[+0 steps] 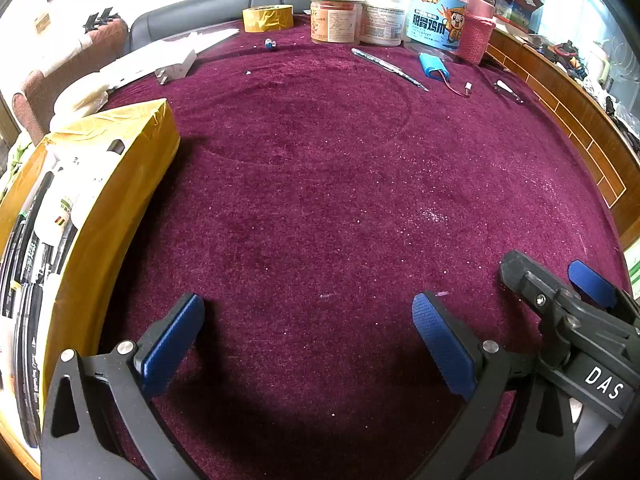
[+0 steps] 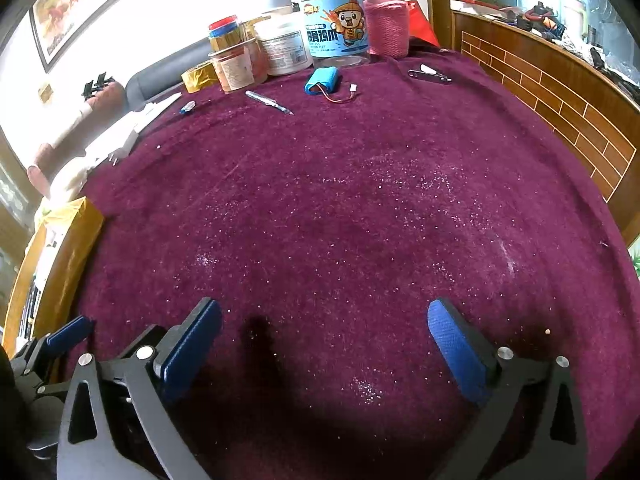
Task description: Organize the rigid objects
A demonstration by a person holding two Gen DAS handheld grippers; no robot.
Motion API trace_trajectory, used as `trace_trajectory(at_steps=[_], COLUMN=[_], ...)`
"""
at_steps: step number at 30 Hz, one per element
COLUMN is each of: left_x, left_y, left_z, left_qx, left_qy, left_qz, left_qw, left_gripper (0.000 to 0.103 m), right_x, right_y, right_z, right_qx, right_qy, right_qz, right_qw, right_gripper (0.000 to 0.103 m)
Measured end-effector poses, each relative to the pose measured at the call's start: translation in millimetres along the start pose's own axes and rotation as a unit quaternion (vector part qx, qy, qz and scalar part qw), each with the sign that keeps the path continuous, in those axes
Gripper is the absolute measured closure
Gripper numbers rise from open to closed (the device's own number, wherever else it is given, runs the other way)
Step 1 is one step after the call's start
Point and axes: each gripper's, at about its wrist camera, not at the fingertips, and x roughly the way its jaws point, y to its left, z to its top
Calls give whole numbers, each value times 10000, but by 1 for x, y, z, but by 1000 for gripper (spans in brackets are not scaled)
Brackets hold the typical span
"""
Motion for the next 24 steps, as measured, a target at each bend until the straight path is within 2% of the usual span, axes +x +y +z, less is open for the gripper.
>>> trace_trajectory(at_steps=[15, 16, 18, 21, 23, 24], left_x=[1, 1, -2, -24, -57, -78], left_y=[0, 0, 2, 15, 27, 33], left_z=[0, 0, -2, -8, -11, -12], left_qx=[-31, -26, -61, -289, -357, -392], left_qy=[10, 6, -22, -382, -940, -1333], left_qz=[42, 21, -31, 28, 106, 211], left_qw=[10000, 10000, 10000, 9988, 9949, 9901], left_gripper=[0, 0, 1, 1, 1, 1], right_x=[1, -3, -28, -67, -86, -95], right_y=[0, -1, -2, 7, 14, 19], right_z=[2, 1, -2, -8, -10, -10], right_qx=[-46, -12, 28, -163, -253, -294], right_qy=[-21, -104, -655, -1340, -1645, -1786], right_qz=[-4, -36, -229, -389, -431, -426], right_qw=[10000, 9999, 9976, 9901, 9851, 9826], right_gripper=[2, 3, 3, 3, 3, 2])
